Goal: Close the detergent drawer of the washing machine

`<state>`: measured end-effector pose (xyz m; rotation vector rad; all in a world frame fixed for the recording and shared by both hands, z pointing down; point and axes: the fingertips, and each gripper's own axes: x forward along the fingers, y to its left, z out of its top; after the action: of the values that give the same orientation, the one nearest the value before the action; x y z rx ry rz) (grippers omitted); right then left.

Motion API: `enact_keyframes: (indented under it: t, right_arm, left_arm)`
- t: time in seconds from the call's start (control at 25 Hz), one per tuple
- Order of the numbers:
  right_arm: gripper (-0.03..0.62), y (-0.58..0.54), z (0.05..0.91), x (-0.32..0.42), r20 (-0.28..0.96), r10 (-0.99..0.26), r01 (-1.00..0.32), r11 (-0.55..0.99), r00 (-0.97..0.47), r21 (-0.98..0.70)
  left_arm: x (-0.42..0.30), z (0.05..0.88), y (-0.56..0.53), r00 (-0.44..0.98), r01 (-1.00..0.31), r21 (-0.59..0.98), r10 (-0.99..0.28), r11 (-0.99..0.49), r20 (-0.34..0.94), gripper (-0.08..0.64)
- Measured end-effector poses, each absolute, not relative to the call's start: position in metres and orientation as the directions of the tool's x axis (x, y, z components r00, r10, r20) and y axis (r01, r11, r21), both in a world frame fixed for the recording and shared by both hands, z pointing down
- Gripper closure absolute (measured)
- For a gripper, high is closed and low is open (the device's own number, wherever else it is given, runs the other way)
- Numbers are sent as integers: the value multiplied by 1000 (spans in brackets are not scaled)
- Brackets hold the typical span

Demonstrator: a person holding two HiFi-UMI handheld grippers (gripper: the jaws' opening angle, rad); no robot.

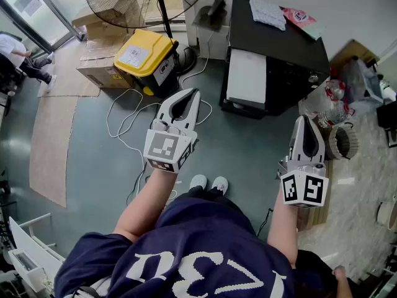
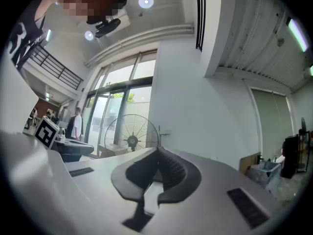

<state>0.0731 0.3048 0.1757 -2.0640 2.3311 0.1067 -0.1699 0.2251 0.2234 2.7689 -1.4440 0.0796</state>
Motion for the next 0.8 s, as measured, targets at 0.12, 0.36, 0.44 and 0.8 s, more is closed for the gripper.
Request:
enact_keyframes:
  t: [0.12,0.36,0.44,0.8]
  right_arm:
    - [578,306,175,71,-52,-992,-993,115,-117,34]
    - [577,303,177,77,-68,-988,-991,136,-136,3]
    - [577,303,177,81,-81,-985,-988,152,-151,-7]
    - [577,296,181,107,-86,-976,-979,203,-200,-17]
  left_arm:
    - [-168,224,227,572,-819,-8,-818,-574,55,540]
    - [-160,226,226,571,-820,-13,-819,-572,56,540]
    - [-156,226,226,567,-822,-15,-822,-569,57,540]
    - [-131,229,230,533,-845,-22,-845,-534,51,540]
